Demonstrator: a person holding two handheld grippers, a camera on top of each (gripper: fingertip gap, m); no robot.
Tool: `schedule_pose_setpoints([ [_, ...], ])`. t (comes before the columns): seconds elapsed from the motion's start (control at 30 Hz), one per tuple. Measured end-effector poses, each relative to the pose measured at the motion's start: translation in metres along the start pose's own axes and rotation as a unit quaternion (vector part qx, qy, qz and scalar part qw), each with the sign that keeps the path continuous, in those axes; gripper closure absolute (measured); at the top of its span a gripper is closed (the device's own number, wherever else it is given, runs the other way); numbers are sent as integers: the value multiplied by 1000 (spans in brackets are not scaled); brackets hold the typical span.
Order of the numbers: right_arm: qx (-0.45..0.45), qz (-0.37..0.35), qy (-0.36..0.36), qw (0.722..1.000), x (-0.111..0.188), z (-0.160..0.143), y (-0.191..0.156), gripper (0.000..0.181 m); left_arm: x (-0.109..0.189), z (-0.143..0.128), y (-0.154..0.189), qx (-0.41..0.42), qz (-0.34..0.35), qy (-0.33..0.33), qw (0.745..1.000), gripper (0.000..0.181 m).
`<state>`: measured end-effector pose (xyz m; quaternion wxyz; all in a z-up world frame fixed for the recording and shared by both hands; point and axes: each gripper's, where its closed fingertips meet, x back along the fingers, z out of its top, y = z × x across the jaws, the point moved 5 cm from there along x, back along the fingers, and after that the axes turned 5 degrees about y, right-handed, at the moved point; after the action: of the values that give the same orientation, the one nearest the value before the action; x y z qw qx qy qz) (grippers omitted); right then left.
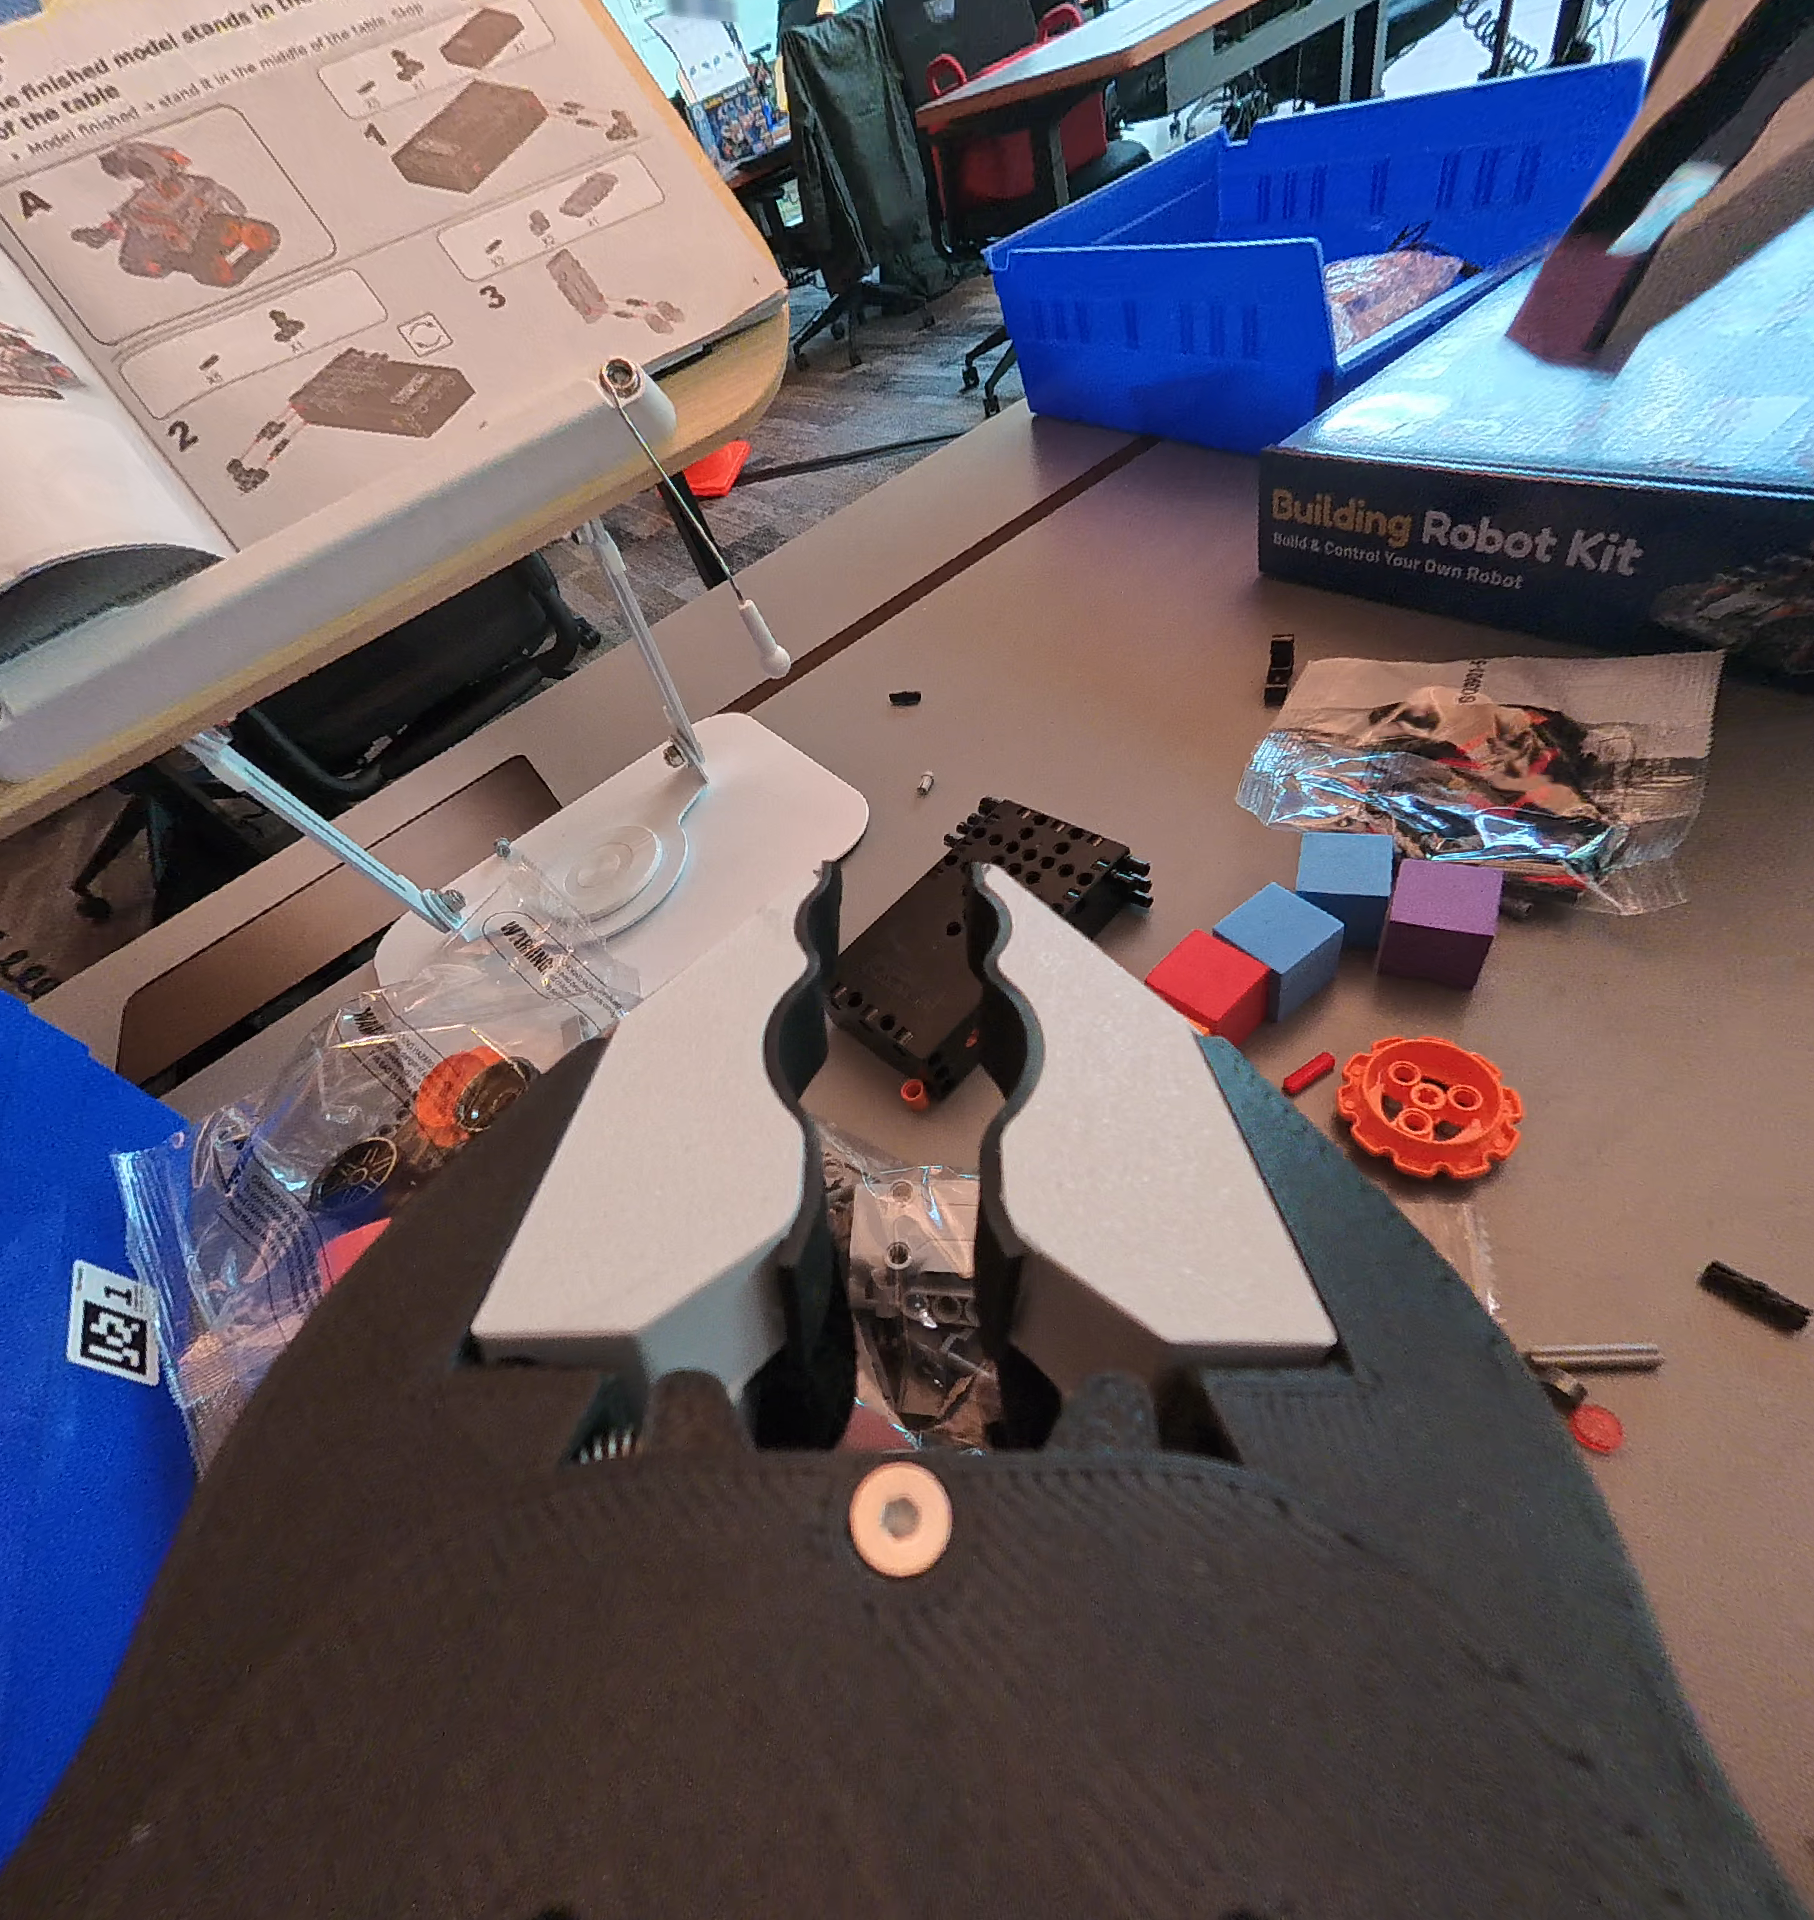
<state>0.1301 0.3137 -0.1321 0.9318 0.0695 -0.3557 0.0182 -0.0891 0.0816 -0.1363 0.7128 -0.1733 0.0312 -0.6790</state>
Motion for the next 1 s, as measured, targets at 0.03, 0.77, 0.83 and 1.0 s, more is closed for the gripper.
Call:
schedule_pose_setpoints([
  [0.03,-24,-12,7,1000,11,-10,11,152,0,0,0,1,-1,0,1000,159],
  [0.77,161,84,-55,982,-75,37,-114,128,-3,-4,-1,3,3,-8,1000,158],
  [0.83,166,105,-69,978,-101,45,-125,130,-3,-5,-2,5,4,-7,1000,158],
  [1.0,143,139,-112,974,-139,40,-133,150,-2,-2,-1,6,0,-2,1000,159],
])
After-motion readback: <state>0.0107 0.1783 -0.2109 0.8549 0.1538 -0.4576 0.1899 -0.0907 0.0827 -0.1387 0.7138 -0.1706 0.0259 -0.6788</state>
